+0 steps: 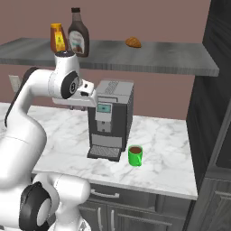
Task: Pick the syrup bottle and honey bottle from the shelves and place them next to the mug.
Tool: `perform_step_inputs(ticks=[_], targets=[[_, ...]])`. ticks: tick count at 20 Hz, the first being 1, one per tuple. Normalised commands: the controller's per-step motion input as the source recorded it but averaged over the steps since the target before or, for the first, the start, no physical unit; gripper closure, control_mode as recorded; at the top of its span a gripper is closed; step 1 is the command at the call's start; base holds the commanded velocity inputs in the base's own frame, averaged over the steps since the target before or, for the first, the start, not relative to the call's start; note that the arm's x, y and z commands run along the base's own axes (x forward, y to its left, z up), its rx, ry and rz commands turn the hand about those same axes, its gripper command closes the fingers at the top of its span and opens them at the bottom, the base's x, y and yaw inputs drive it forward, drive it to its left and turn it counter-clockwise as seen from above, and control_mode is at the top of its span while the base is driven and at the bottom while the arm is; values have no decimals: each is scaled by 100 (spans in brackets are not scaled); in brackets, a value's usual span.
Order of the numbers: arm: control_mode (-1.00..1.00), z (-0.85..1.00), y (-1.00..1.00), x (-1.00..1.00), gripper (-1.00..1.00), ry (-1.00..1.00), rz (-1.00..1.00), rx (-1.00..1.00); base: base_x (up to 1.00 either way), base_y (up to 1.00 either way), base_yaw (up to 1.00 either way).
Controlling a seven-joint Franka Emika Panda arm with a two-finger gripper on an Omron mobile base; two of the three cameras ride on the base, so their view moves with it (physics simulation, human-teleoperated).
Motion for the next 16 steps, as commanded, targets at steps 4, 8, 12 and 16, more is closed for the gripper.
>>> perform_step_inputs(ticks=[4, 8, 12, 16], targets=[[-100, -12, -11, -12, -100, -3, 0, 0, 0, 0, 0], [-100, 0, -12, -23, -100, -32, 0, 0, 0, 0, 0], [-100, 39, -6, -58, -100, -59, 0, 0, 0, 0, 0], [-100, 74, 0, -49, -100, -56, 0, 0, 0, 0, 0]])
